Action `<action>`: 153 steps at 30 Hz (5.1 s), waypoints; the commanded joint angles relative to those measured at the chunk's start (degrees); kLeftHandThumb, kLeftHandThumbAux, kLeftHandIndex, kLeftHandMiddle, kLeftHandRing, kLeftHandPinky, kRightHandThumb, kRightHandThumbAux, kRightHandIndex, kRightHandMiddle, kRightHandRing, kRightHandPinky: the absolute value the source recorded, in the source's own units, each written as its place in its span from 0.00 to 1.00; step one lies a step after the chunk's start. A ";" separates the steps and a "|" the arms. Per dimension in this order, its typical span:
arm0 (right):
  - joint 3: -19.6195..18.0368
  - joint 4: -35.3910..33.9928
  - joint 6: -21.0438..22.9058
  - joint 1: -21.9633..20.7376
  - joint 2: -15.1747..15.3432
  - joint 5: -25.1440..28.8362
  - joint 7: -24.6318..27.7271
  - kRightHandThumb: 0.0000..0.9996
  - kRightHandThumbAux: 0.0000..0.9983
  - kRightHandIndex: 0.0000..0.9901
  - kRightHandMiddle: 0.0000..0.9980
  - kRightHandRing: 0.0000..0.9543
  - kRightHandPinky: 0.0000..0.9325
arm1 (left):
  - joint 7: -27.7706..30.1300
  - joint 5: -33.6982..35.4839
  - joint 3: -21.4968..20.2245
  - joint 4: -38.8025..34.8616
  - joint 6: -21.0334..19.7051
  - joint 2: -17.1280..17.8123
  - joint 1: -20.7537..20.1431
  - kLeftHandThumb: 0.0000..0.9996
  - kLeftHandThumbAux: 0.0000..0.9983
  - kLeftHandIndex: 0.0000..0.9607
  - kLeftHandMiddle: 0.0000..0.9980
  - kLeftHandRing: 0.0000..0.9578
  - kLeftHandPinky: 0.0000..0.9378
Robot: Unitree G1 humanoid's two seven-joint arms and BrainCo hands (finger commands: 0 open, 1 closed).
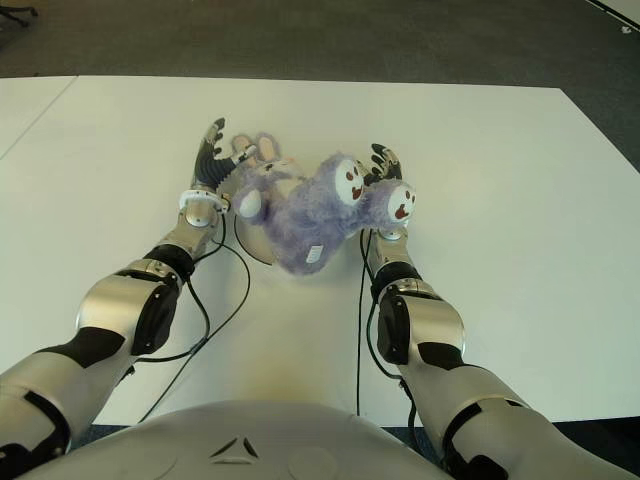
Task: Put the doll into the plate.
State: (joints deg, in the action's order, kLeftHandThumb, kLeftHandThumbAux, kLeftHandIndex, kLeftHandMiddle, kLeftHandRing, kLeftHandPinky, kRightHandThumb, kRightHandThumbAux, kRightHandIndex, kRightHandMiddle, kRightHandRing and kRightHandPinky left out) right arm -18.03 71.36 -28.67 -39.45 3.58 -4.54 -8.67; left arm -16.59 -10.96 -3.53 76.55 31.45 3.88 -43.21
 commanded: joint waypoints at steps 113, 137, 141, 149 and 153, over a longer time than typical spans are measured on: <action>-1.36 6.19 6.65 9.51 -1.94 1.68 -0.60 0.69 0.74 0.40 0.18 0.14 0.12 | 11.98 9.62 -13.03 1.17 -10.80 -1.55 12.23 0.00 0.70 0.09 0.14 0.14 0.13; -1.72 6.19 6.80 9.44 -1.92 2.01 -0.25 0.69 0.74 0.40 0.19 0.15 0.12 | 11.30 9.43 -12.89 1.19 -11.08 -1.68 12.01 0.00 0.70 0.08 0.13 0.14 0.17; -1.72 6.18 6.98 9.33 -1.95 2.05 -0.21 0.69 0.74 0.40 0.19 0.15 0.13 | 11.45 9.53 -13.00 1.20 -11.09 -1.70 12.08 0.00 0.69 0.08 0.13 0.14 0.17; -1.86 6.18 6.94 9.30 -2.02 2.20 -0.11 0.69 0.74 0.40 0.18 0.15 0.15 | 11.64 9.68 -13.13 1.18 -10.90 -1.71 12.11 0.00 0.68 0.08 0.13 0.14 0.16; -2.01 6.17 6.67 9.34 -2.11 2.35 -0.01 0.69 0.74 0.40 0.18 0.15 0.14 | 11.91 9.78 -13.21 1.16 -10.75 -1.70 12.14 0.00 0.68 0.07 0.13 0.14 0.17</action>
State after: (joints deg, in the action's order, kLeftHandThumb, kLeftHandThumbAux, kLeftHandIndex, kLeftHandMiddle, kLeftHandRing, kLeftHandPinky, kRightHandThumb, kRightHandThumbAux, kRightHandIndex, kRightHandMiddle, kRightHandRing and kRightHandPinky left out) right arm -18.79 71.38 -28.85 -38.86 3.34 -4.30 -8.25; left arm -3.65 -1.29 -16.68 73.08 28.59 2.80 -37.89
